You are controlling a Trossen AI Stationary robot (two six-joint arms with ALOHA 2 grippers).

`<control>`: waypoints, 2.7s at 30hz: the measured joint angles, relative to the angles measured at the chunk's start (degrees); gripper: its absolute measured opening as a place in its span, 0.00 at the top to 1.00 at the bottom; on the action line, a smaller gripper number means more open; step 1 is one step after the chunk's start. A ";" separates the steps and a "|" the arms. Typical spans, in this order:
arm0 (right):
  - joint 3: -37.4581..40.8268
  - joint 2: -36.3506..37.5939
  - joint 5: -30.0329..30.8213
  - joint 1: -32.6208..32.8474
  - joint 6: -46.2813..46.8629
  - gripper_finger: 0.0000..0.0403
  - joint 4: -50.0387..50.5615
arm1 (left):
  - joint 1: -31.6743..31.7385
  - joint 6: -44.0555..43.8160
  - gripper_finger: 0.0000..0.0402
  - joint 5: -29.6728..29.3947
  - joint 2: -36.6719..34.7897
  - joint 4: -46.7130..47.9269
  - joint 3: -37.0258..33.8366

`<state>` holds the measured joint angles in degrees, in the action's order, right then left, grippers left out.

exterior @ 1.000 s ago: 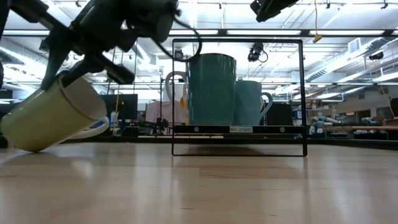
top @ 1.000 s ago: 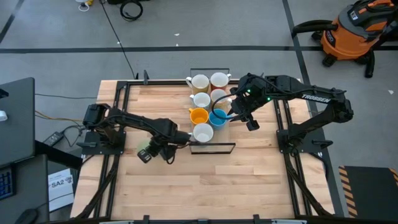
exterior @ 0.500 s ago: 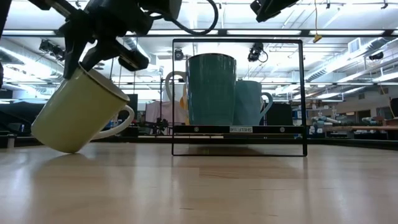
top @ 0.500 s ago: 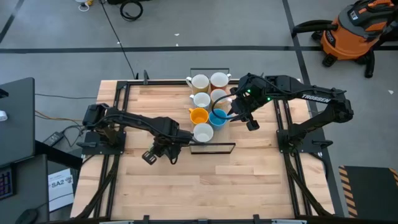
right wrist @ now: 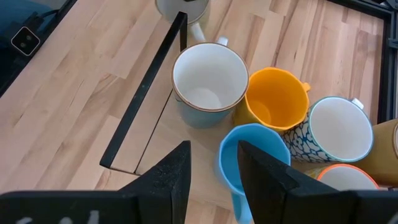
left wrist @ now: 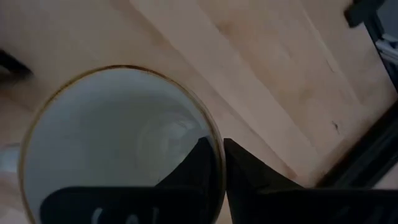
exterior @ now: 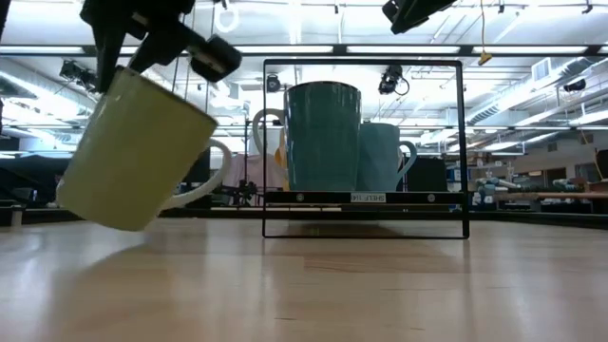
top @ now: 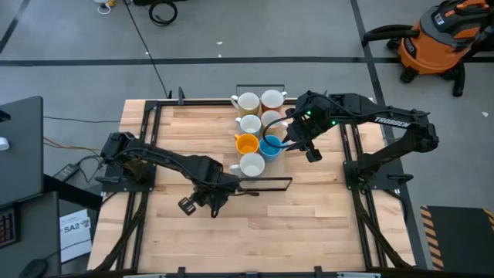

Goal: Place coffee mugs
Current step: Put the green mug on the shelf

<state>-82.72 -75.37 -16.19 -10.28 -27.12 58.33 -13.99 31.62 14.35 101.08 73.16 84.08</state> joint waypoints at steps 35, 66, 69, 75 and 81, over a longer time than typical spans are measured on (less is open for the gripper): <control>0.00 0.00 -1.93 1.45 4.14 0.66 -5.28 | -5.30 31.98 0.90 -2.79 6.94 -34.17 -0.11; 0.00 0.01 -1.92 5.02 4.07 0.66 -6.92 | -4.77 30.24 0.73 -9.79 4.51 -35.21 -0.10; 0.00 0.00 -1.95 6.16 4.07 0.66 -7.48 | -4.95 26.98 0.73 -10.83 3.38 -34.10 -0.09; 0.00 -0.11 -1.95 9.08 4.96 0.66 -9.68 | -5.11 14.26 0.73 -17.44 -1.48 -31.65 -0.11; 0.00 -1.46 0.98 13.29 11.79 0.66 -17.12 | -4.52 -4.25 0.73 -28.52 -9.92 -26.20 -0.11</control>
<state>-82.72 -76.83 -15.20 3.02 -15.33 41.21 -18.51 27.36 -14.17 91.16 46.96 83.96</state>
